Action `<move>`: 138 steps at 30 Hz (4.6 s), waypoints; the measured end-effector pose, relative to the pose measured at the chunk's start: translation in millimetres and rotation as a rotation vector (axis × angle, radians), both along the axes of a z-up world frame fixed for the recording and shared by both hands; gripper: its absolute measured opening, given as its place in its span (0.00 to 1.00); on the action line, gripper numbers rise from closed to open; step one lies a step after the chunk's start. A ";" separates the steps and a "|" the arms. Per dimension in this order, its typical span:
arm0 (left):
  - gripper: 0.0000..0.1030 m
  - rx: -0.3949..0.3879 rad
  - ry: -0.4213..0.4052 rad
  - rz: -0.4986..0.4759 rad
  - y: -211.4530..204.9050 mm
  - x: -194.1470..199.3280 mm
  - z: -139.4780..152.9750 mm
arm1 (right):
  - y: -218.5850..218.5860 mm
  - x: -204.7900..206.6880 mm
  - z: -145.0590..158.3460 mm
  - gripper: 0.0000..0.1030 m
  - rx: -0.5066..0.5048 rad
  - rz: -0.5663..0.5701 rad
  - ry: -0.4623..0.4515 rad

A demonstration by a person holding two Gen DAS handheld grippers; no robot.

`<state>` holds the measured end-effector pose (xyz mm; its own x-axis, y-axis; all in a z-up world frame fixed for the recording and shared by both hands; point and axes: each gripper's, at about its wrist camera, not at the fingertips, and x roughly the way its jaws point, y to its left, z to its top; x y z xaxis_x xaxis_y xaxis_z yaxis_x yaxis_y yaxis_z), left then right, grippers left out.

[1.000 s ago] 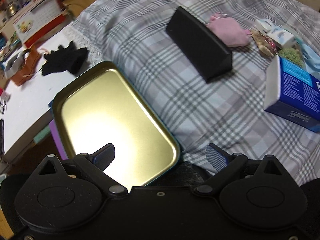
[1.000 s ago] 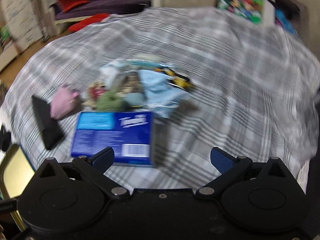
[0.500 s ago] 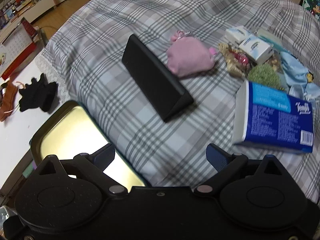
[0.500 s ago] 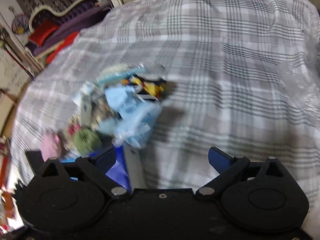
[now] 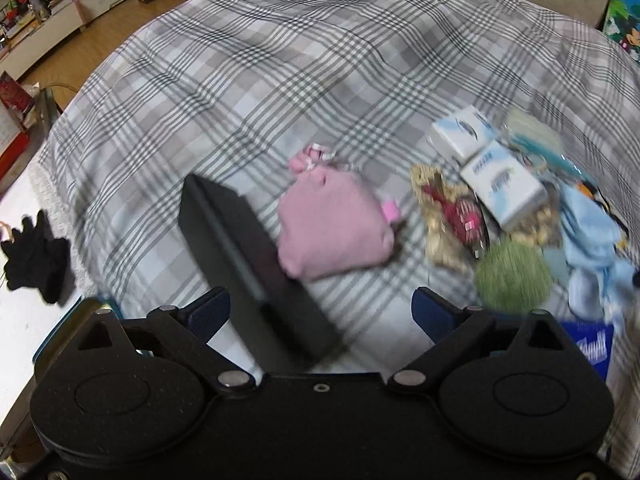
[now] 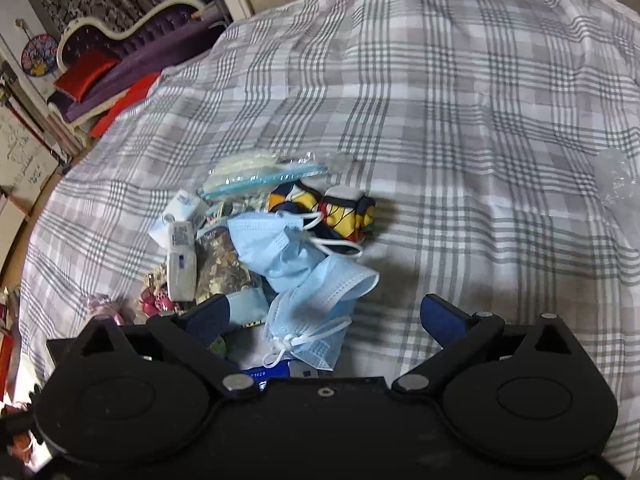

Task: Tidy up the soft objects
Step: 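Move the left tool to the pink pouch while the right tool moves to the blue mask, then grasp the pink pouch with the left tool while the right tool grasps the blue mask, then carry the pouch and mask to the gold tray and open both tools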

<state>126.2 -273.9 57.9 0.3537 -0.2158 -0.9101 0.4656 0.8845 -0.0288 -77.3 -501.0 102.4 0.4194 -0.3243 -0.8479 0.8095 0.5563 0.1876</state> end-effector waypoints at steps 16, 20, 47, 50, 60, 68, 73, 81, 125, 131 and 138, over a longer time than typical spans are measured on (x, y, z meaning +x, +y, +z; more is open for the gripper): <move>0.92 0.062 0.123 0.064 -40.8 64.6 -52.7 | 5.9 20.4 -33.0 0.99 0.019 0.054 0.064; 0.91 0.065 0.190 0.063 -49.0 70.4 -69.9 | 3.4 22.0 -35.9 0.99 0.006 0.055 0.087; 0.61 -0.075 0.014 -0.034 -9.7 -12.2 50.0 | 23.1 -45.2 39.0 0.31 -0.069 0.010 0.020; 0.61 -0.074 -0.002 -0.038 9.4 -28.3 63.1 | 42.9 -51.6 53.9 0.31 -0.091 0.041 0.003; 0.61 -0.061 0.019 0.041 98.0 -67.8 64.6 | 124.3 -48.6 72.0 0.30 -0.065 0.234 -0.031; 0.61 -0.079 0.086 0.176 180.8 -98.1 32.2 | 216.9 -26.4 51.1 0.30 -0.014 0.453 0.019; 0.61 -0.082 0.110 0.267 227.5 -112.2 12.3 | 275.1 -14.8 33.3 0.30 -0.001 0.587 0.064; 0.61 -0.060 0.144 0.399 279.5 -112.4 -16.4 | 346.4 -2.7 5.3 0.29 0.038 0.752 0.136; 0.73 -0.002 0.254 0.510 289.4 -25.0 -64.2 | 395.5 85.1 -34.6 0.51 0.012 0.837 0.282; 0.74 -0.004 0.250 0.506 288.2 -33.6 -60.0 | 396.8 72.2 -31.5 0.52 -0.010 0.818 0.308; 0.77 -0.003 0.233 0.525 296.9 -45.2 -55.3 | 407.0 55.2 -28.3 0.52 -0.033 0.820 0.320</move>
<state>81.0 22.9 2.7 0.2045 -0.0680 -0.9765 -0.0551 0.9952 -0.0808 -22.1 -94.0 74.1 0.2754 -0.0518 -0.9599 0.1637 0.9865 -0.0062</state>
